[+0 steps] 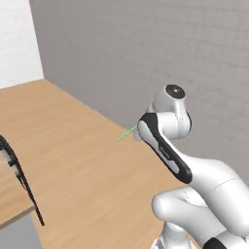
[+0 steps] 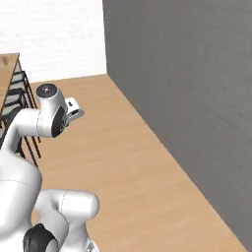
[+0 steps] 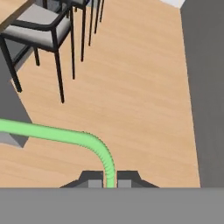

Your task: Take a straw from the drawer in front and place it inside the glass cup on the dining counter.

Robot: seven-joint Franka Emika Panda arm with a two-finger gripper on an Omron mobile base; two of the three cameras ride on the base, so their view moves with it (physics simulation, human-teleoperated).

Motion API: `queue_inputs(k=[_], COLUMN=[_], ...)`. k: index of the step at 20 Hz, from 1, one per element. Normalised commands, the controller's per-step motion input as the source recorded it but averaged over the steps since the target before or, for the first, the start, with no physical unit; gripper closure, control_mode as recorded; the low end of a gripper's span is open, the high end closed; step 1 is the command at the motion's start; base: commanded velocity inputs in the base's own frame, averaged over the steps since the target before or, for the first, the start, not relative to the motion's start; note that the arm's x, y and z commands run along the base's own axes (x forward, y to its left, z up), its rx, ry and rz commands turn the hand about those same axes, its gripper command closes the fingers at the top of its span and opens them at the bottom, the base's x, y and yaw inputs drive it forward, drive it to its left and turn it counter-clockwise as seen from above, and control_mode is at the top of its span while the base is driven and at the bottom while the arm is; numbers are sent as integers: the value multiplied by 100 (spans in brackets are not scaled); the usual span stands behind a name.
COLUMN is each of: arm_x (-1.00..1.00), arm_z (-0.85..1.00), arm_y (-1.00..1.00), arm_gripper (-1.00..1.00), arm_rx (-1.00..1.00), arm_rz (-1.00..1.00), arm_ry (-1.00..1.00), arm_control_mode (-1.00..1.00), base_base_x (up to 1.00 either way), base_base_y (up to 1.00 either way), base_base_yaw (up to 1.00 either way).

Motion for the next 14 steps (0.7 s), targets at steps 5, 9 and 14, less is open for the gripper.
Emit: queue_inputs(k=[5, 9, 14], arm_x=[0, 0, 0], arm_z=[0, 0, 0], arm_y=[0, 0, 0], arm_gripper=[100, 100, 100], arm_rx=[0, 0, 0], arm_rz=[0, 0, 0], arm_ry=[0, 0, 0], arm_control_mode=[100, 100, 100], base_base_x=[95, 100, 99], base_base_y=[-62, -58, -59], base_base_yaw=[45, 45, 45])
